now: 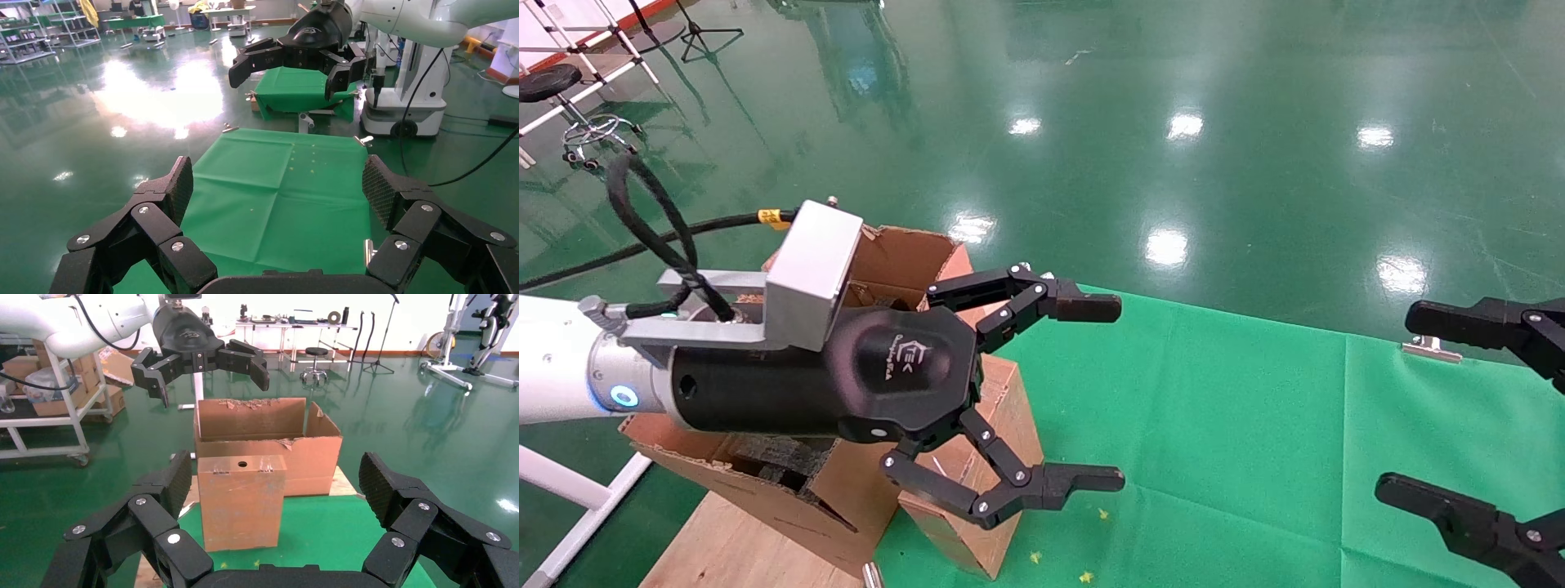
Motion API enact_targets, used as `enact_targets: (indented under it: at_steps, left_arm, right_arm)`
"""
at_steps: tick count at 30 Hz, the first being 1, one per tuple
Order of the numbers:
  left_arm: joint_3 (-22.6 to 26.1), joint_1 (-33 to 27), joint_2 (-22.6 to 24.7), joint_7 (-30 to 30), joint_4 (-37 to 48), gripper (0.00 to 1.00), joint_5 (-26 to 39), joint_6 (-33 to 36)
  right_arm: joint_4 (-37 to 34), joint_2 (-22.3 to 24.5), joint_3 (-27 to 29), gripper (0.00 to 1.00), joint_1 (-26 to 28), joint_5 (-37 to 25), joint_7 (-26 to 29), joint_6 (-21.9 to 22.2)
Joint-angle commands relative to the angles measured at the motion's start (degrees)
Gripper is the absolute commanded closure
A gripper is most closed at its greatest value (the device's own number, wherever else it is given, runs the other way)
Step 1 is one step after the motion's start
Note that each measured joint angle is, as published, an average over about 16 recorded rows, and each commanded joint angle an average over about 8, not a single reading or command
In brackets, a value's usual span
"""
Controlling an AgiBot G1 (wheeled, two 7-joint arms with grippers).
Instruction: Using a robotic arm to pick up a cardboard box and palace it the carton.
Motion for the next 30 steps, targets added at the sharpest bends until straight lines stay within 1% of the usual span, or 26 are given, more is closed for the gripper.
enact_targets:
  at_steps: [1,14,15,16,17,20,22,23,24,25,28,30]
  left_arm:
    - [0.0,0.0,0.0,0.0,0.0,0.00,0.0,0.0]
    - [0.0,0.0,0.0,0.0,0.0,0.00,0.0,0.0]
    - [0.0,0.0,0.0,0.0,0.0,0.00,0.0,0.0]
    - [0.0,0.0,0.0,0.0,0.0,0.00,0.0,0.0]
    - [0.0,0.0,-0.1,0.1,-0.1,0.00,0.2,0.0]
    - [0.3,-0.4,-0.6,0.5,-0.6,0.00,1.8,0.0]
    - [0.9,-0.8,-1.2,0.6,-1.1,0.00,4.2,-0.5]
    - [1.2,-1.1,-1.6,0.6,-1.4,0.00,5.6,-0.8]
    - [1.6,-1.4,-2.0,0.5,-1.7,0.00,7.1,-1.2]
    - [1.9,-1.7,-2.3,0.4,-1.9,0.00,8.7,-1.6]
    - [2.8,-2.7,-2.8,-0.1,-2.3,0.00,12.5,-3.2]
    - [3.1,-3.2,-2.8,-0.3,-2.3,0.00,13.9,-4.0]
  right_arm:
    - [0.0,0.0,0.0,0.00,0.0,0.0,0.0,0.0]
    - [0.0,0.0,0.0,0.00,0.0,0.0,0.0,0.0]
    - [0.0,0.0,0.0,0.02,0.0,0.0,0.0,0.0]
    - [0.0,0.0,0.0,0.09,0.0,0.0,0.0,0.0]
    - [0.0,0.0,0.0,0.20,0.0,0.0,0.0,0.0]
    - [0.0,0.0,0.0,0.58,0.0,0.0,0.0,0.0]
    - [0.0,0.0,0.0,0.83,0.0,0.0,0.0,0.0]
    - [0.0,0.0,0.0,0.93,0.0,0.0,0.0,0.0]
    - [0.0,0.0,0.0,0.98,0.0,0.0,0.0,0.0]
    - [0.0,0.0,0.0,1.00,0.0,0.0,0.0,0.0]
    - [0.0,0.0,0.0,1.00,0.0,0.0,0.0,0.0]
    - [0.0,0.0,0.0,1.00,0.0,0.0,0.0,0.0]
